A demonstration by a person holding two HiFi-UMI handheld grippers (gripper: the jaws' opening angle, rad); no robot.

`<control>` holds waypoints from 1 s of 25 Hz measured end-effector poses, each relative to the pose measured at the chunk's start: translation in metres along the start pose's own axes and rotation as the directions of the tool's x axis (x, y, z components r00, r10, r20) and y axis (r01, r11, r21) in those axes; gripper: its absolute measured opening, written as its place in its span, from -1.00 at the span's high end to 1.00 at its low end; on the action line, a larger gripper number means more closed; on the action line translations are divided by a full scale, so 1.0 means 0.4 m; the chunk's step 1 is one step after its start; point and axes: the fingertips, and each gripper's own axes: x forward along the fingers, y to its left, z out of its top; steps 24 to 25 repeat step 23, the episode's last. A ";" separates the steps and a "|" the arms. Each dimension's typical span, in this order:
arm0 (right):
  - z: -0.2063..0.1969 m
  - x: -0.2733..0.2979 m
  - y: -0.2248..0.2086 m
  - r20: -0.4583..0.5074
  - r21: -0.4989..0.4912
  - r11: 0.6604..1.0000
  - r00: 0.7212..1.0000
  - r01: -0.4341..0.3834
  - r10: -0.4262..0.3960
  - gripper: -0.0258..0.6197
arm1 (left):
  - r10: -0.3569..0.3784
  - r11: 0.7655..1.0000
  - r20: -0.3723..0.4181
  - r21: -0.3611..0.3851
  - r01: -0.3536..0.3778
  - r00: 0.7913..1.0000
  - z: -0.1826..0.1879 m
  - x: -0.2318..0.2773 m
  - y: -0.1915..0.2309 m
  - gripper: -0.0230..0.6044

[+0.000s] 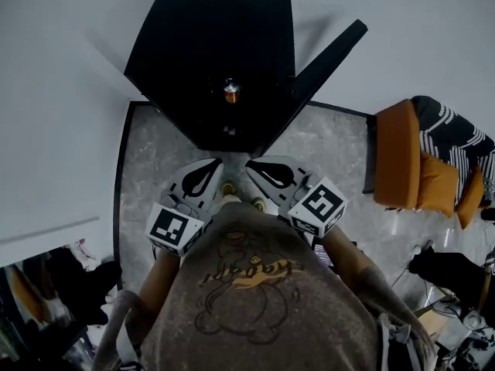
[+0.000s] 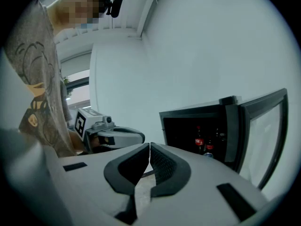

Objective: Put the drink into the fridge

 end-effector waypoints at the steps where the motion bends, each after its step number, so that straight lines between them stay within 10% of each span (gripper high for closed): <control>1: 0.002 0.003 0.009 -0.007 -0.008 1.000 1.000 -0.024 0.023 0.86 | -0.008 1.000 -0.006 -0.006 0.008 1.000 0.003 0.000 -0.002 0.91; 13: 0.001 0.007 0.123 -0.108 -0.083 0.942 0.943 -0.325 0.315 0.85 | -0.017 1.000 0.044 -0.021 0.018 0.999 0.010 -0.002 0.001 0.91; 25: 0.005 0.015 0.117 -0.115 -0.090 0.929 0.931 -0.358 0.348 0.85 | -0.027 0.999 0.023 -0.026 0.028 0.999 -0.004 0.005 0.003 0.91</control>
